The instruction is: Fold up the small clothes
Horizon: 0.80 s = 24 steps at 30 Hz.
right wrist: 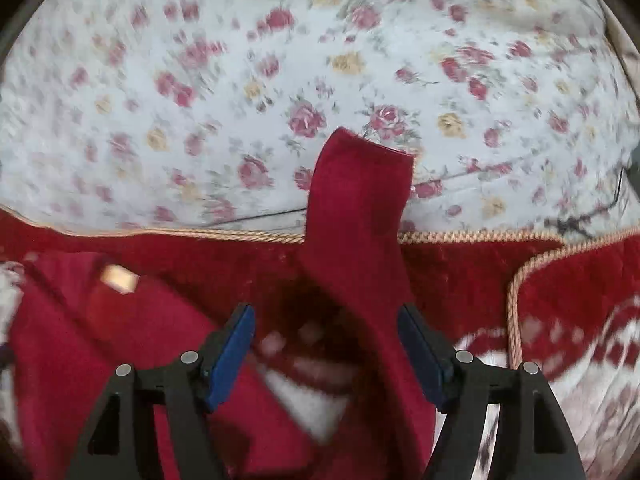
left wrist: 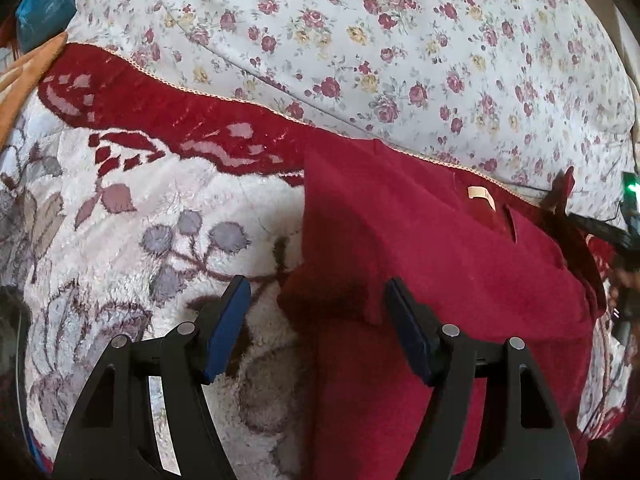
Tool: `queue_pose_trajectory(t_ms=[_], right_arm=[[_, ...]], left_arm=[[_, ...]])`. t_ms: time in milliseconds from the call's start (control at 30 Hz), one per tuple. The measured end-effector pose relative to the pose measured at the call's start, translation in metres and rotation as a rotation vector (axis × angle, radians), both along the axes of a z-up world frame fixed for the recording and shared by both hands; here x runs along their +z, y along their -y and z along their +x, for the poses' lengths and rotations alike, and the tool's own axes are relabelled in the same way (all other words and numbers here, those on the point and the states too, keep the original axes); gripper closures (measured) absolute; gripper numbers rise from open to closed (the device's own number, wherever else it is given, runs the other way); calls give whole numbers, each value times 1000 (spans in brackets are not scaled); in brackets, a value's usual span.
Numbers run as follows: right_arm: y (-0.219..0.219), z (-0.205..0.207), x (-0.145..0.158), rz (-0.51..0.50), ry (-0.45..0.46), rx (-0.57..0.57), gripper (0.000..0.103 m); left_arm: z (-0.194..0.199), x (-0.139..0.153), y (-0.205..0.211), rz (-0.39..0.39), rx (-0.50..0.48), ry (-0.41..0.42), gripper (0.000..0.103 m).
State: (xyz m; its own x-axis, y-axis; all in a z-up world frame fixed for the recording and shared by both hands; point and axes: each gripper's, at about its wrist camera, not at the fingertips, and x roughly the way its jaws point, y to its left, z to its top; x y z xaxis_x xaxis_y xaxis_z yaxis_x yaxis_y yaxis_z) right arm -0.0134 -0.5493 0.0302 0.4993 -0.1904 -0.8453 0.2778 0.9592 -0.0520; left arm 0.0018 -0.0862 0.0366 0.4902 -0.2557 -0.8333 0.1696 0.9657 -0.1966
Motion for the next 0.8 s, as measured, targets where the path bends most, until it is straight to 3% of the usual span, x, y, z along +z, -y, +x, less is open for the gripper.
queue_pose_trajectory(t_ms=[133,200,233,300,333,433,600,733,800], right_arm=[[5,33,-25,-70,-11,-52,32],[6,42,-35,-148,-43,-73,58],[10,42,-35,-146,-45,-76,82],[18,32,-21,-89,10,-91,88],[21,24,-10,-56,47,-86,98],[34,-9,30,125,157,-38,99],[7,-79,114,404,328,245,99],[-61,-112,158,509,344,548,99],[-104,-115,169,544,308,705,99]], left_arm=[[5,-5,-1,17,7,-9,33],[8,-7,-3,14,19,-20,33],[9,-7,-5,1,25,-24,33],[9,-5,-6,-13,32,-20,33],[8,-3,-7,-15,31,-13,33],[4,5,-7,-11,30,16,33],[-3,14,-16,-38,62,44,33],[-11,25,-30,-83,95,79,33],[-14,32,-40,-120,113,94,33]])
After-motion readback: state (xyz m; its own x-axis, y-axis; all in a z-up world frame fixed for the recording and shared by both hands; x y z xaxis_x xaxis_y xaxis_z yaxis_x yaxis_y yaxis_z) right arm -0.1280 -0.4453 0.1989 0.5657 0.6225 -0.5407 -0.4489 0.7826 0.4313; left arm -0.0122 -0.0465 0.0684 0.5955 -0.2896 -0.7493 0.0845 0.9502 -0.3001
